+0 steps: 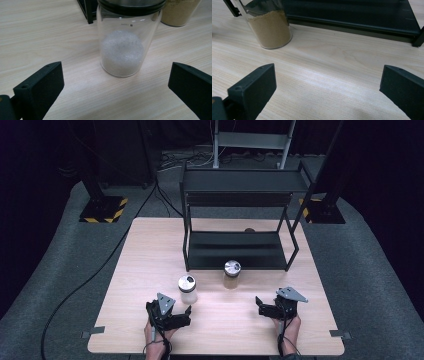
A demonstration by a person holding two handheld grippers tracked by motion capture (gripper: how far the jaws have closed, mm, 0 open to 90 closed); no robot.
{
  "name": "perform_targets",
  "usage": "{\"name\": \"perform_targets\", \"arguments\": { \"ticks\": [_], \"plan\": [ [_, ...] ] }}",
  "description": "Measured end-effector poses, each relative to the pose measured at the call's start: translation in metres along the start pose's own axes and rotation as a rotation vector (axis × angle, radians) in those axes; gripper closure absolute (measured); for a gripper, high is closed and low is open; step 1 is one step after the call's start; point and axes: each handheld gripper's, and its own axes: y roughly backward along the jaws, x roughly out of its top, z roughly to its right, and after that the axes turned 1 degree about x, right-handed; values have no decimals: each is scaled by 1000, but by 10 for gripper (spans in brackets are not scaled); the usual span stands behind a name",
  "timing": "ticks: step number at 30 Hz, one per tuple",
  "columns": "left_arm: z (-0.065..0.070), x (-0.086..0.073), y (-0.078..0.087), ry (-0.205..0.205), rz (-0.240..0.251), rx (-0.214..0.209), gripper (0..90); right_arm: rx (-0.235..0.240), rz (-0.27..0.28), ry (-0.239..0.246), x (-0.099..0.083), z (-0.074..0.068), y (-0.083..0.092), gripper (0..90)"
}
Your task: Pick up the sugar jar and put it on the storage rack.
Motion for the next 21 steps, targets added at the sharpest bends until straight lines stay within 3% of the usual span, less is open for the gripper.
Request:
{"name": "perform_targets", "arguments": {
  "ticks": [4,21],
  "plan": [
    [1,3,-3,3,-5,-22,0,-2,-4,1,1,0,0,0],
    [7,14,-16,-24,-19,-31,0,-1,-9,11,2,-1,-1,0]
  ]
}}
